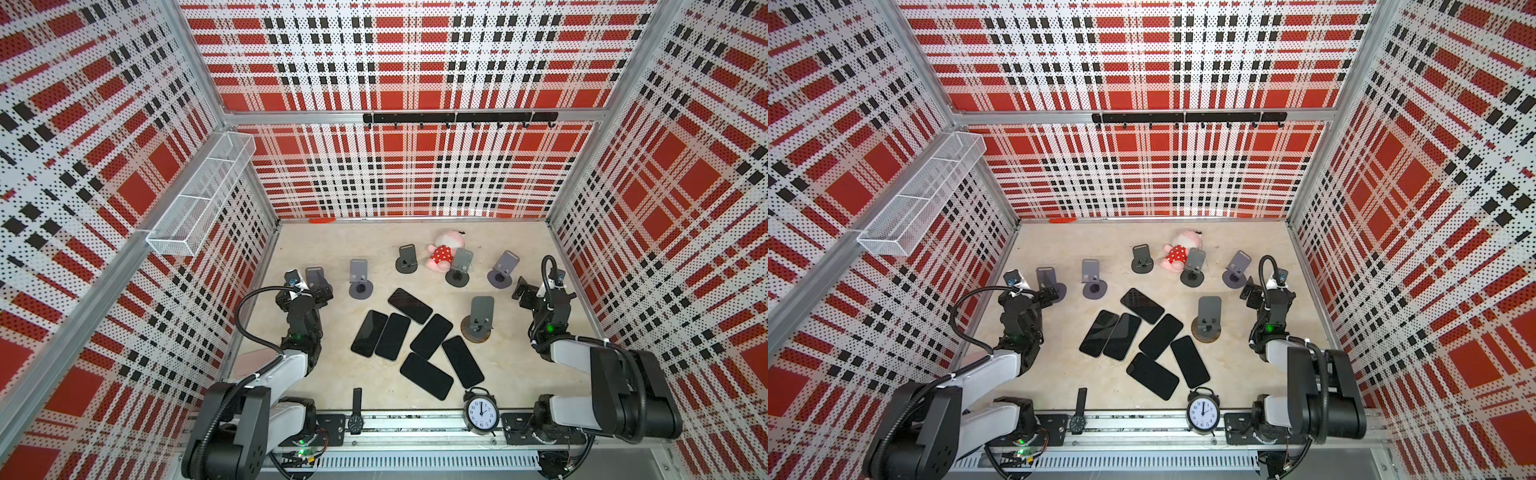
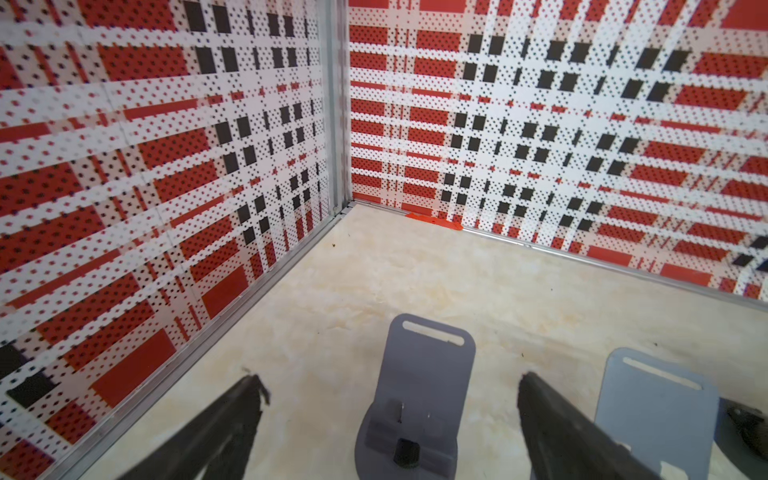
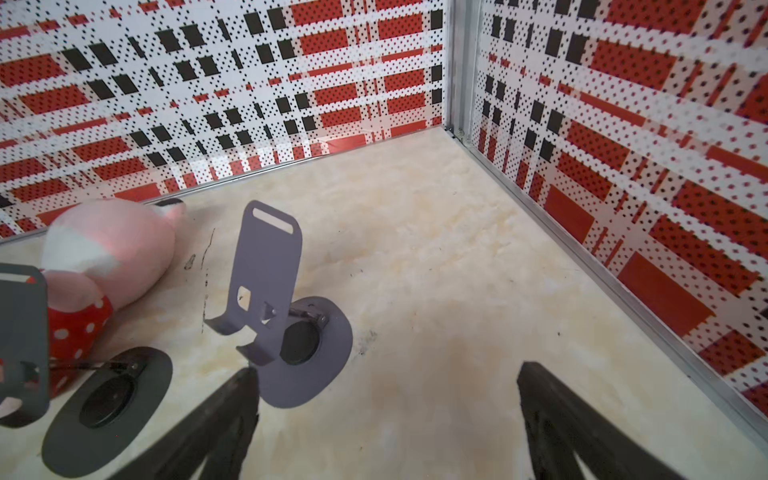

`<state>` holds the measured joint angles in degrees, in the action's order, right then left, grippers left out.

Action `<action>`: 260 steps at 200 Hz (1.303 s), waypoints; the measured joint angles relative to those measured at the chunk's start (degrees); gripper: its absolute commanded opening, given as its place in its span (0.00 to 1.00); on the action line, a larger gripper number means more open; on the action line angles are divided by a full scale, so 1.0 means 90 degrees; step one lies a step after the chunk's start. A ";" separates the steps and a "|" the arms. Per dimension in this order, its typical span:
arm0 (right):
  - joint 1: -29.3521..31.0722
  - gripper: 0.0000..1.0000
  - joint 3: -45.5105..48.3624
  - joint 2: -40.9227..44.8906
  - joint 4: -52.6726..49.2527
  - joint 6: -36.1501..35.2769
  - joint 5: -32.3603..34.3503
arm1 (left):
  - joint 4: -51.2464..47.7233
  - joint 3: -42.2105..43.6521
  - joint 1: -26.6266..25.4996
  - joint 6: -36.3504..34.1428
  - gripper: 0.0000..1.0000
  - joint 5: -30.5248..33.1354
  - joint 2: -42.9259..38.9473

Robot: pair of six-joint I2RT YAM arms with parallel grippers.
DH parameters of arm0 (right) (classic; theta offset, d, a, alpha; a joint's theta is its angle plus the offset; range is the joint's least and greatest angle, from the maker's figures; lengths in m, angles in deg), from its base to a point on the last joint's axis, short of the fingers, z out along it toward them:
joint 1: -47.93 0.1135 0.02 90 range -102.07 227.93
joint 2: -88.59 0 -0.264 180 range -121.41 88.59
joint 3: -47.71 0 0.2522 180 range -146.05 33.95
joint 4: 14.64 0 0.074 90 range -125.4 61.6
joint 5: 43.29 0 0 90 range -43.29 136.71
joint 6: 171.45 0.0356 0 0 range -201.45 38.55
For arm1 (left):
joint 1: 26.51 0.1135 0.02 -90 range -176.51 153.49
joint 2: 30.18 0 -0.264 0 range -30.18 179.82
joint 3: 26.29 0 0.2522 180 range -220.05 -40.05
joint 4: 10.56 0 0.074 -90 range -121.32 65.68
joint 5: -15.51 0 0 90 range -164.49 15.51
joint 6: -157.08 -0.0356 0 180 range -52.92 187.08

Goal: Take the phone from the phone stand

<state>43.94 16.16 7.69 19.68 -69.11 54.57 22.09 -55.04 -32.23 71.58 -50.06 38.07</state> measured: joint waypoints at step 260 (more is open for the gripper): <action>0.0585 1.00 0.0100 -0.0954 0.1800 -0.0772 -0.0007 | 0.3514 0.0432 0.0549 -0.0410 0.98 -0.1547 0.2426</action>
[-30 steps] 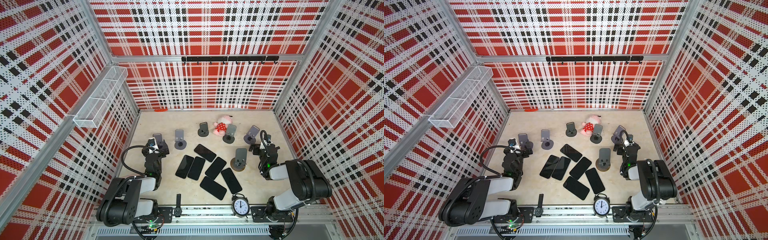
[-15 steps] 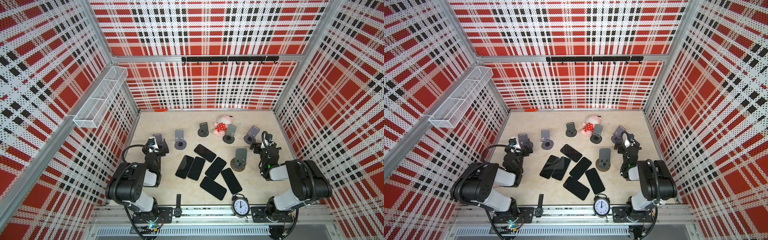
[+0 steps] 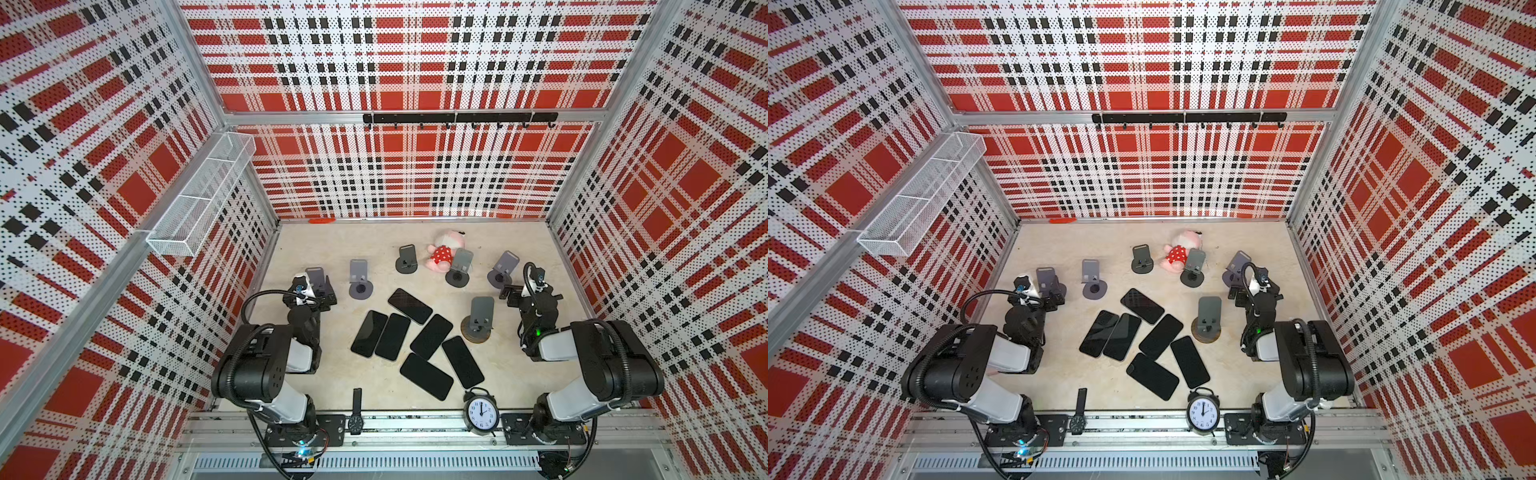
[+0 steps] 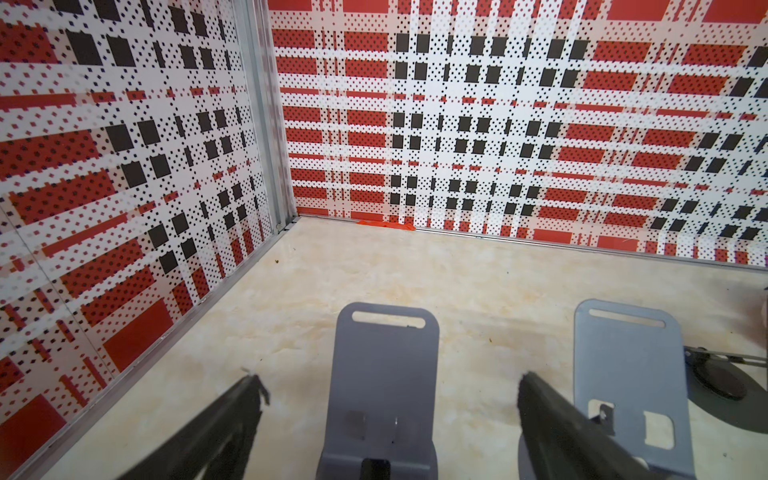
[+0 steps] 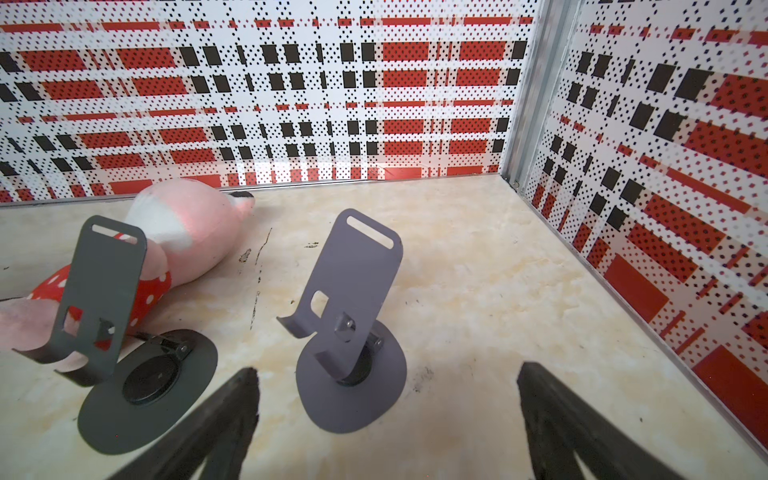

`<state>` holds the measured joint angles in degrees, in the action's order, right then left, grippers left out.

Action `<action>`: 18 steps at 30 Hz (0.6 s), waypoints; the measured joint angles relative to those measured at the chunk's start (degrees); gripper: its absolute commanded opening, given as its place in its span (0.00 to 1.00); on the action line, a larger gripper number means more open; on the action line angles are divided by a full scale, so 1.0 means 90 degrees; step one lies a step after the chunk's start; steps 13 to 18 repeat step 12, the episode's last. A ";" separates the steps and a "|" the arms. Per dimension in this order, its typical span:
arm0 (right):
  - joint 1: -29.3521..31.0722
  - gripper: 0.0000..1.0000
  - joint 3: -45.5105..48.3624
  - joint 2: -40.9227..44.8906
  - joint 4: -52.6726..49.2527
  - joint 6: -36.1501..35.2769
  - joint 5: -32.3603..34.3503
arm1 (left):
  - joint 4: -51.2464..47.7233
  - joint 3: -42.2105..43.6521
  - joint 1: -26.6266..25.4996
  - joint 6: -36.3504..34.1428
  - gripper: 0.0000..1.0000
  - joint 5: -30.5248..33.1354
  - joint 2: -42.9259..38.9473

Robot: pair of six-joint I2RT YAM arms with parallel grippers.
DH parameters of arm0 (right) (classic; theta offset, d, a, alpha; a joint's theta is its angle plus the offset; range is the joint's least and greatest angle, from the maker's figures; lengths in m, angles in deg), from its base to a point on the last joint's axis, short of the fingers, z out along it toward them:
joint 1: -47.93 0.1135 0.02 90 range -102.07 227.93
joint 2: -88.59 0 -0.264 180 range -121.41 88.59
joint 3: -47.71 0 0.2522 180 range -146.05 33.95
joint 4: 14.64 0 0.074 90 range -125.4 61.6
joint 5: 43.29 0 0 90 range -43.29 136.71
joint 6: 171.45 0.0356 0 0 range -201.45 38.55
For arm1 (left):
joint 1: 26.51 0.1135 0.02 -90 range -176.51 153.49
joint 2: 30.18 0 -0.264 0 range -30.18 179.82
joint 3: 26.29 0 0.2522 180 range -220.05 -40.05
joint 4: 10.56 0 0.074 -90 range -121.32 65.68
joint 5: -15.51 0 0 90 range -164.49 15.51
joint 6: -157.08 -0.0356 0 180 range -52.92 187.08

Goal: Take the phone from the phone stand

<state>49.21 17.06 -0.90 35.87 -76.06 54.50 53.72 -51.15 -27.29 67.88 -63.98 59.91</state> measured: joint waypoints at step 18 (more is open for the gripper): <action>0.0012 1.00 0.0000 0.0000 -0.0007 -0.0019 0.0046 | 0.0000 0.0000 0.0000 0.0007 0.98 0.0000 0.0000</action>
